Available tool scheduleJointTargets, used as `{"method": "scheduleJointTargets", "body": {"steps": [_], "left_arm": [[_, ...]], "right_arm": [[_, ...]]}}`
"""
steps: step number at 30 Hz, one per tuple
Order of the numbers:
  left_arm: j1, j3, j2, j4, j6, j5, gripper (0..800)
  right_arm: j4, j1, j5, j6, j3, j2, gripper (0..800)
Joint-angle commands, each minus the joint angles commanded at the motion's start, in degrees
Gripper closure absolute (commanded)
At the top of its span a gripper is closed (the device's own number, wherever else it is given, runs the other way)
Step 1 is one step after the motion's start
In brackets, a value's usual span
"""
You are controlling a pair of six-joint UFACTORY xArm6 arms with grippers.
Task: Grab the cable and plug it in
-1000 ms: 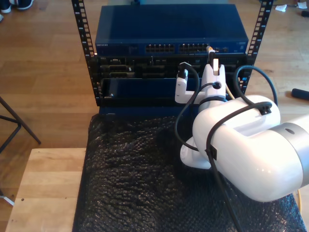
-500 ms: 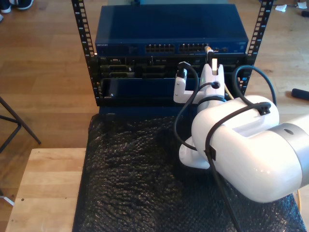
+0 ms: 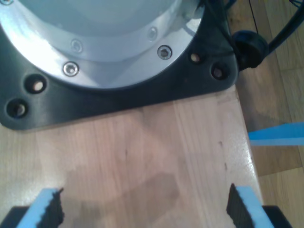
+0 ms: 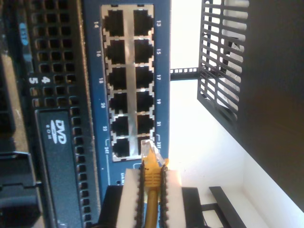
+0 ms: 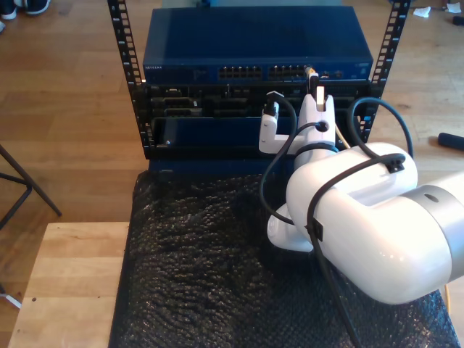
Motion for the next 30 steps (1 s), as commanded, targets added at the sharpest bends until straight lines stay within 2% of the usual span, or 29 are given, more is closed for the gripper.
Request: {"method": "scheduleJointTargets", "body": {"steps": [19, 30], "left_arm": [[0.00, 0.00, 0.00, 0.00, 0.00, 0.00, 0], [0.00, 0.00, 0.00, 0.00, 0.00, 0.00, 0]], "right_arm": [[0.00, -0.26, 0.88, 0.00, -1.76, 1.05, 800], [0.00, -0.44, 2.29, -0.09, -5.10, 2.73, 800]]}}
